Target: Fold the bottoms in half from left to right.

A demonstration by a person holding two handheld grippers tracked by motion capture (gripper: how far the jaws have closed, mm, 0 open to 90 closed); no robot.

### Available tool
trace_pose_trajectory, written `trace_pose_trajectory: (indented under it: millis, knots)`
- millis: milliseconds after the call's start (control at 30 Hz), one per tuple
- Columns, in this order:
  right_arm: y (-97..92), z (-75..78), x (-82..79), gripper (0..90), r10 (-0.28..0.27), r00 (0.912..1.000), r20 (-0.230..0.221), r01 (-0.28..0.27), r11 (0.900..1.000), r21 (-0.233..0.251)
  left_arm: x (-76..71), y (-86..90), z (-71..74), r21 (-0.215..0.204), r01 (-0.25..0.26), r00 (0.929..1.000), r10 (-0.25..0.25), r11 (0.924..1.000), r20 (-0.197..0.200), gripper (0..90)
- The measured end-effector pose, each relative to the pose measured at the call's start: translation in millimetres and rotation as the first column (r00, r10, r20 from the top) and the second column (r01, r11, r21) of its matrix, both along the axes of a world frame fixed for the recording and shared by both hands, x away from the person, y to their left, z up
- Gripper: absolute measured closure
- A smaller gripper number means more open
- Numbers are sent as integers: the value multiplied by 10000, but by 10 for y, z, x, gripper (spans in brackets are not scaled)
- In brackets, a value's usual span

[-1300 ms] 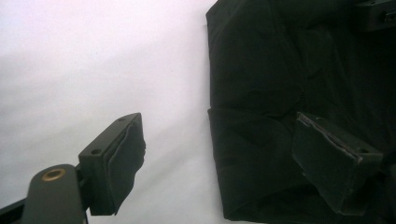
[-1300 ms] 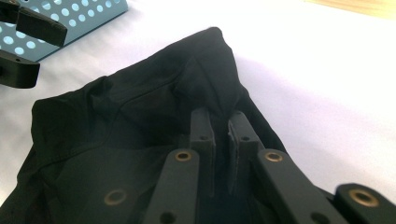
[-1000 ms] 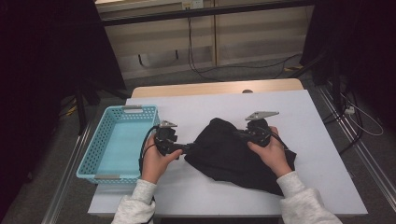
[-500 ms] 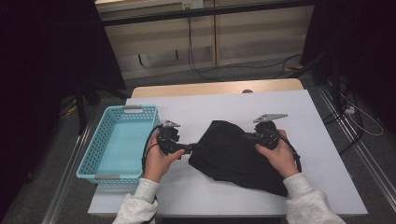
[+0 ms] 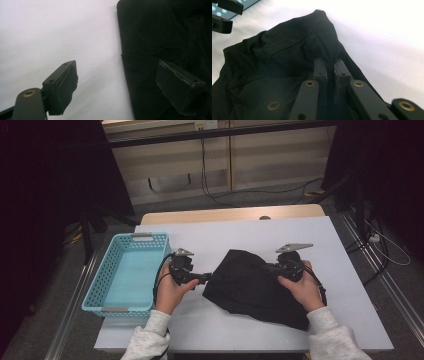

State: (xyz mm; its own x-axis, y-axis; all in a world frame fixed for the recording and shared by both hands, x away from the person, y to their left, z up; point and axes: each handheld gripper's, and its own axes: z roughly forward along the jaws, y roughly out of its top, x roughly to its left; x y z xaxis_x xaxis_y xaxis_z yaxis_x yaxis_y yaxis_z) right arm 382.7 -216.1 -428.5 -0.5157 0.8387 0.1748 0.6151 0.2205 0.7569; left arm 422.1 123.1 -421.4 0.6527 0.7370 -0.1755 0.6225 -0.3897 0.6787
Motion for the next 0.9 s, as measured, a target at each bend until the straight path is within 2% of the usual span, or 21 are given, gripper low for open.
trace_pose_trajectory:
  millis: [300,467,567,733,900]
  knots:
    - [-66,6,-48,832,-124,9999,6,124,9999,-52,0,-70,-19,-46,40,10000,-40,10000,50,176]
    - [-104,5,-67,832,-155,9999,18,155,9999,30,2,-95,-24,-112,101,9999,-101,9999,-52,175]
    - [-114,-2,-73,833,-164,9999,-17,164,9999,5,7,-85,-7,-89,167,9998,-167,9998,-89,175]
    - [-117,-11,-82,832,-174,9998,-62,174,9998,-30,3,-74,2,-141,89,9999,-88,9999,68,175]
    - [-120,-14,-89,833,-174,9998,-62,174,9998,-89,7,-65,6,-168,101,9999,-101,9998,-5,170]
